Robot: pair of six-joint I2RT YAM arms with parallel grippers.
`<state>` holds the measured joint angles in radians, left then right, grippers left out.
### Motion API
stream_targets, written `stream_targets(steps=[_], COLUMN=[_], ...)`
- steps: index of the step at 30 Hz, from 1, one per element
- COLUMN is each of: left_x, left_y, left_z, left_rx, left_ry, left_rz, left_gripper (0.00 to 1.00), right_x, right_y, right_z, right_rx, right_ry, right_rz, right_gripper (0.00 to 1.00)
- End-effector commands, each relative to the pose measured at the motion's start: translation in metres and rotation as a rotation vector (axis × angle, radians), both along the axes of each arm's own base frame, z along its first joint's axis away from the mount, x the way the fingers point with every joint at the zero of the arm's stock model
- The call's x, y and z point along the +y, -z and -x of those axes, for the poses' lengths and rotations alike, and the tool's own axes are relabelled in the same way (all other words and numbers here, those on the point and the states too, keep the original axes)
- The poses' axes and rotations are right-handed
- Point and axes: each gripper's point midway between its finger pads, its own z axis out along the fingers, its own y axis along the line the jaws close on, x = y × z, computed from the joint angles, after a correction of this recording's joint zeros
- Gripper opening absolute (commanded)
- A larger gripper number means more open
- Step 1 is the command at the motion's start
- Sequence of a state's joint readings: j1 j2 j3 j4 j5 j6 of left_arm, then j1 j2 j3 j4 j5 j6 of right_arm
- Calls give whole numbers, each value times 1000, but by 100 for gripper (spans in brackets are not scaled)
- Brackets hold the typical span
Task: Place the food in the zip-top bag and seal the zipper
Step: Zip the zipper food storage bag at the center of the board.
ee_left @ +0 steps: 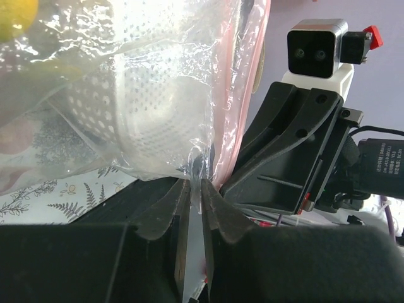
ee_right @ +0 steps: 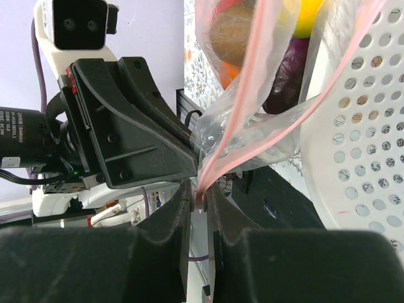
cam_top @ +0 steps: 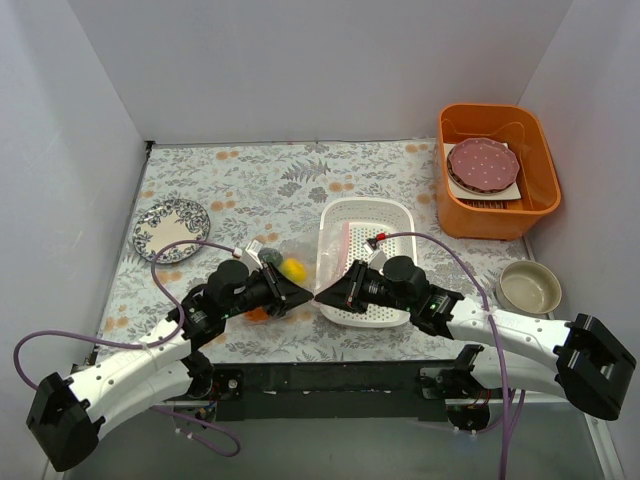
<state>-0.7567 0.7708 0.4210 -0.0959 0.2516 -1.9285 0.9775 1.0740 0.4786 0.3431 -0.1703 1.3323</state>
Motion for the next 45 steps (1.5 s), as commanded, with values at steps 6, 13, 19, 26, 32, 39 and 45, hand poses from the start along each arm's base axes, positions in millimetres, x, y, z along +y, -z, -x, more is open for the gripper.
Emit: stream_targets(steps=[6, 13, 19, 26, 32, 39, 45], left_x=[-1, -5, -7, -6, -6, -5, -5], left_y=[-4, -6, -5, -4, -4, -2, -3], left_z=[7, 8, 8, 8, 7, 8, 7], left_rx=[1, -9, -7, -11, -14, -13, -18], left_ry=[17, 36, 49, 44, 41, 45, 41], left_rz=[47, 64, 62, 60, 59, 55, 54], left_gripper=[13, 9, 0, 0, 0, 0, 0], right_x=[1, 0, 1, 1, -2, -5, -5], right_y=[-15, -11, -13, -13, -14, -14, -14], right_z=[-4, -3, -3, -1, -2, -2, -2], right_rx=[-29, -21, -22, -20, -23, -22, -22], right_ry=[27, 25, 22, 18, 30, 42, 36], right_rz=[-55, -50, -58, -59, -57, -49, -40], right_gripper=[15, 16, 18, 31, 30, 17, 12])
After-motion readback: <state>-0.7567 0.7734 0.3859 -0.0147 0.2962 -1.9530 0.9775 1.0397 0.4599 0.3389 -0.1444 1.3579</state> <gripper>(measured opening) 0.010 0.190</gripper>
